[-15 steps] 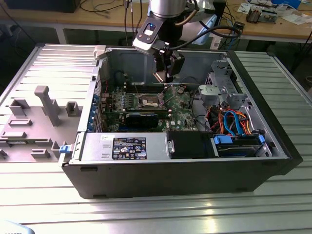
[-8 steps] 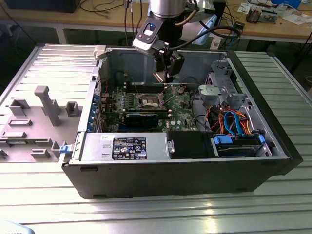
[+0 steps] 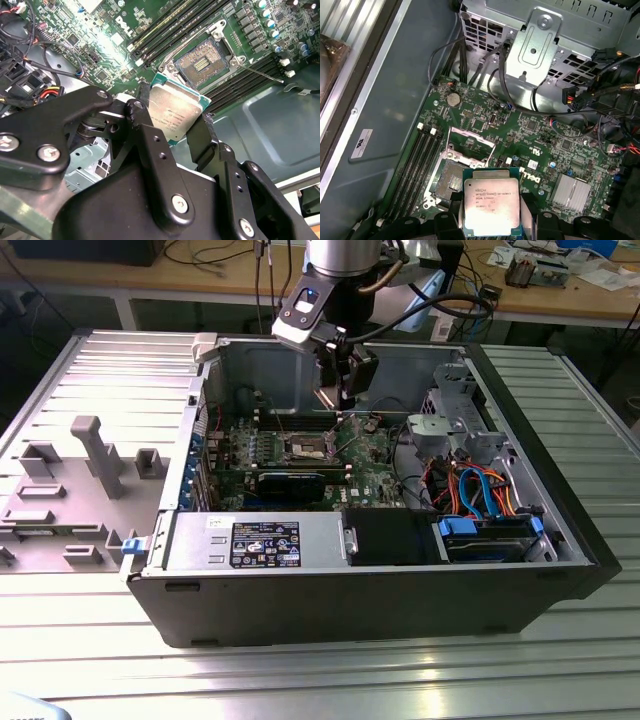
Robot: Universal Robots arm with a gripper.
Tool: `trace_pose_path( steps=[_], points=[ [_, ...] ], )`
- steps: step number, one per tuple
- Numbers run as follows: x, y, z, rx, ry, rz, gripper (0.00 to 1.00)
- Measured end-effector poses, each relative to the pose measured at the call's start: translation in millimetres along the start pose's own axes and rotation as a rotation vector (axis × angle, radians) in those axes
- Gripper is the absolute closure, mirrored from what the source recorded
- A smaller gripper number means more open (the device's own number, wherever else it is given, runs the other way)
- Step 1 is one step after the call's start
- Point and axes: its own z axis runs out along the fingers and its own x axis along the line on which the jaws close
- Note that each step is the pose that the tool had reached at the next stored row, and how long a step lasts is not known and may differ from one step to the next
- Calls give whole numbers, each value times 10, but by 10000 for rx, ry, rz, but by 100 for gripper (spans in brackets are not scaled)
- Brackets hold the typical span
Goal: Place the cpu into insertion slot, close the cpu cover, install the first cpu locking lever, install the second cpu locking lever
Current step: 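Place the cpu into insertion slot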
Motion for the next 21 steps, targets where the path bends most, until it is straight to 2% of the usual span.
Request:
trace_pose_path(
  steps=[21],
  points=[
    [0, -1, 7, -2, -11, 152, 46]
  ],
)
